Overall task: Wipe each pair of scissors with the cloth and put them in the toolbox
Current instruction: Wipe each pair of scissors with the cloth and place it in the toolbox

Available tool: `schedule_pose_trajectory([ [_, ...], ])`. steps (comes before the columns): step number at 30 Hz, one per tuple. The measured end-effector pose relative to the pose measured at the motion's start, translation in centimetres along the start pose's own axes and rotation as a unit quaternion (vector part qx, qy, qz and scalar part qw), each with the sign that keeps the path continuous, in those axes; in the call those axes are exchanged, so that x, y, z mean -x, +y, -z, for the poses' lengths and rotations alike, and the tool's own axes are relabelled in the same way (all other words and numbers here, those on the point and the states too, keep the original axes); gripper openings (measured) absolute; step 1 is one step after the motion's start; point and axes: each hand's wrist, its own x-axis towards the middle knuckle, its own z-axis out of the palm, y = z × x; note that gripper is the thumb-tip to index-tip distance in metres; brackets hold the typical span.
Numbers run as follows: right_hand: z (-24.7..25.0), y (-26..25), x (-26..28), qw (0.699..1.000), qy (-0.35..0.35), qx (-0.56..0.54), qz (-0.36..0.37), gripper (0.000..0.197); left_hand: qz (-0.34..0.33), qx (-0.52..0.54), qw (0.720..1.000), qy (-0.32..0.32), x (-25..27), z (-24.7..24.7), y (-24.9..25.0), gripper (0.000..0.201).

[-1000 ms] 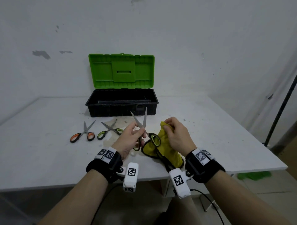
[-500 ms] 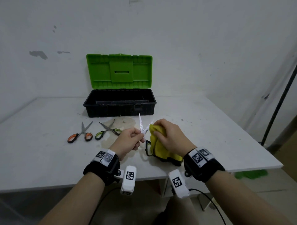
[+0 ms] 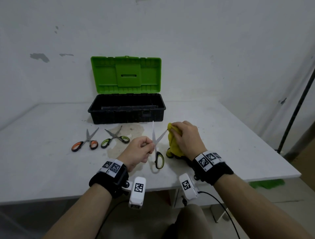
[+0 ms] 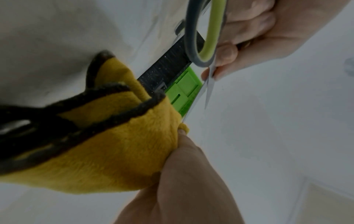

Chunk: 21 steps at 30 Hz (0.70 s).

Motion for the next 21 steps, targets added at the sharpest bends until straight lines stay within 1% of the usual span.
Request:
schedule_pose_trajectory([
  [2, 0.3, -0.4, 0.4, 1.0, -0.001, -0.008, 0.029, 0.02, 0.002, 0.004, 1.0, 0.004, -0.1, 0.0, 0.1, 0.018],
  [5, -0.2, -1.9, 2.1, 0.993, -0.06, -0.011, 0.097, 0.02, -0.002, 0.002, 1.0, 0.001, -0.2, 0.0, 0.3, 0.018],
  [7, -0.7, -2.2, 2.7, 0.99, -0.086, 0.006, 0.113, 0.02, -0.008, -0.002, 1.0, -0.011, -0.3, -0.2, 0.3, 0.016],
  [9, -0.6, -1.7, 2.3, 0.993, -0.07, 0.007, 0.093, 0.02, -0.011, -0.004, 1.0, -0.02, -0.2, -0.2, 0.2, 0.015],
  [11, -0.3, -0.7, 1.5, 0.998, -0.038, 0.005, 0.049, 0.019, -0.012, -0.007, 1.0, -0.023, -0.1, 0.0, 0.0, 0.017],
  [13, 0.4, 0.1, 0.7, 1.0, -0.023, 0.012, 0.005, 0.02, -0.015, -0.024, 0.999, -0.019, 0.1, 0.1, -0.1, 0.018],
  [14, 0.6, 0.2, 0.5, 1.0, -0.022, 0.013, 0.001, 0.02, -0.019, -0.04, 0.999, -0.012, 0.1, 0.1, -0.1, 0.018],
  [17, 0.5, -1.0, 1.0, 0.998, -0.053, 0.005, 0.034, 0.019, -0.044, -0.09, 0.995, 0.005, -0.1, 0.1, 0.0, 0.016],
  [21, -0.3, -2.0, 1.9, 0.992, -0.115, 0.011, 0.053, 0.019, -0.078, -0.146, 0.986, -0.007, -0.2, 0.0, 0.0, 0.012],
])
